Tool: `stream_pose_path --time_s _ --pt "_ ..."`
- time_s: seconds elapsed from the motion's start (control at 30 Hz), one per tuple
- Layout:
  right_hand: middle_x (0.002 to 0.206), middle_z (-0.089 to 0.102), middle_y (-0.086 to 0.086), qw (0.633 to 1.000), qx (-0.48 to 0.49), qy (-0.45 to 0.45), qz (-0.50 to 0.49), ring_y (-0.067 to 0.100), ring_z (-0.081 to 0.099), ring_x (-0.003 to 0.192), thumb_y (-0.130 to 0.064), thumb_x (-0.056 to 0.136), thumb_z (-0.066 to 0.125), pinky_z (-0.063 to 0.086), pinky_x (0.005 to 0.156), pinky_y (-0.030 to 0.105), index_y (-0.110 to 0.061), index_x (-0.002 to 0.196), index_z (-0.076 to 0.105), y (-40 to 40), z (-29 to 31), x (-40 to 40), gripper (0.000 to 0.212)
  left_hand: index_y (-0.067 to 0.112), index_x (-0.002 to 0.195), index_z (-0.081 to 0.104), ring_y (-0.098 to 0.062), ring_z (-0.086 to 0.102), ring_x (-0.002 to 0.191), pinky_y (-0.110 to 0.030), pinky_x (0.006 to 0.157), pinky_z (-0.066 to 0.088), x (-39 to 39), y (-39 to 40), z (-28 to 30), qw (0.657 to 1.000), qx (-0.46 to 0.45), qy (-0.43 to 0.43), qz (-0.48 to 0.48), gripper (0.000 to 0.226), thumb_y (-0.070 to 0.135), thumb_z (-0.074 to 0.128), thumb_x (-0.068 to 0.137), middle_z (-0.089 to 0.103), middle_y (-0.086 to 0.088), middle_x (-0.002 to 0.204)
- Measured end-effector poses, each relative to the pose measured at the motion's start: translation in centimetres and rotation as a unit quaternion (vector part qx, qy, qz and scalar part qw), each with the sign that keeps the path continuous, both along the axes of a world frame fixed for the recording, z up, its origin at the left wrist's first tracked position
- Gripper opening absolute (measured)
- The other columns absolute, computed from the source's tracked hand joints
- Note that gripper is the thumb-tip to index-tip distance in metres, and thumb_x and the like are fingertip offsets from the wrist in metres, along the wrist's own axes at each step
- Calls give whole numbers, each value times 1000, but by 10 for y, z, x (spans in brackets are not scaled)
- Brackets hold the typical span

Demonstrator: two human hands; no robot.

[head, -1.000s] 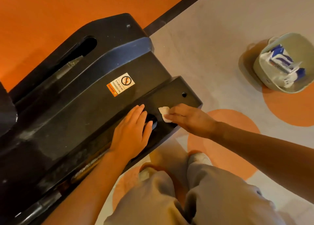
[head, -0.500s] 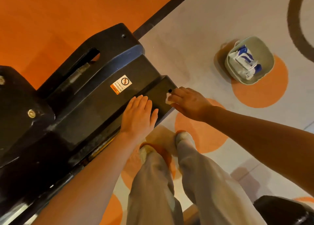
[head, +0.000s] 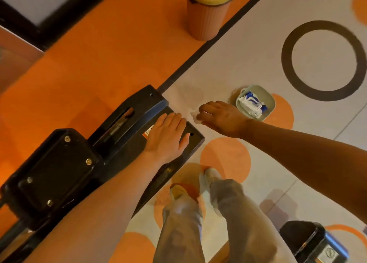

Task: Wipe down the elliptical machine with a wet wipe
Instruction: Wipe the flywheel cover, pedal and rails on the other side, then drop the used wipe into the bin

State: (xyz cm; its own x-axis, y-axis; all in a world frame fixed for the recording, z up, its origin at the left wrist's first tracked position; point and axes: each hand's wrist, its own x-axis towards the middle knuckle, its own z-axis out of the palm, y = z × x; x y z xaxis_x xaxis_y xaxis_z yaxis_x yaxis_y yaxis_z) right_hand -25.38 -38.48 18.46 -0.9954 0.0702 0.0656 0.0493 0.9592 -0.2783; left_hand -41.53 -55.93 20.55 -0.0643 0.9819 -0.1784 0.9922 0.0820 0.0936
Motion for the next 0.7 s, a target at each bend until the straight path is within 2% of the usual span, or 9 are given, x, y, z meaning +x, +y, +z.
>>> stream_pose_path --time_s 0.17,0.3,0.33,0.43,0.53,0.7 --pt "104 66 17 999 28 30 13 33 66 87 -11 71 85 57 72 39 -8 106 69 40 58 -1 39 6 125 60 -30 58 119 -46 104 44 -5 45 58 999 -1 45 -19 58 47 28 97 62 -14 126" --pt "104 66 16 997 52 56 30 33 65 88 -10 69 87 56 76 39 -9 105 69 105 95 -3 40 7 120 63 -31 60 117 -47 101 47 -7 104 101 996 35 85 -21 47 44 54 94 65 -15 124" --pt "104 66 16 995 59 67 35 33 65 88 -10 69 87 56 76 39 -9 105 69 124 105 -5 39 7 120 63 -31 60 117 -46 100 47 -8 123 110 995 42 94 -14 46 45 53 94 65 -15 123" --pt "103 67 16 992 75 93 44 34 66 87 -9 70 85 57 73 41 -8 104 70 184 134 -8 37 8 124 62 -32 57 120 -45 101 45 -10 179 141 995 33 89 18 56 46 31 98 63 -15 127" --pt "102 66 16 989 92 98 63 35 66 86 -11 74 83 58 69 41 -8 107 69 242 161 -11 36 9 134 53 -32 48 130 -45 107 39 -12 231 165 994 30 80 61 55 46 31 100 54 -14 139" --pt "101 66 16 984 136 101 60 33 66 84 -17 80 78 56 66 39 -7 107 68 314 194 -20 31 6 119 65 -34 62 111 -43 90 51 -14 291 191 988 102 69 97 54 46 36 97 65 -16 121"
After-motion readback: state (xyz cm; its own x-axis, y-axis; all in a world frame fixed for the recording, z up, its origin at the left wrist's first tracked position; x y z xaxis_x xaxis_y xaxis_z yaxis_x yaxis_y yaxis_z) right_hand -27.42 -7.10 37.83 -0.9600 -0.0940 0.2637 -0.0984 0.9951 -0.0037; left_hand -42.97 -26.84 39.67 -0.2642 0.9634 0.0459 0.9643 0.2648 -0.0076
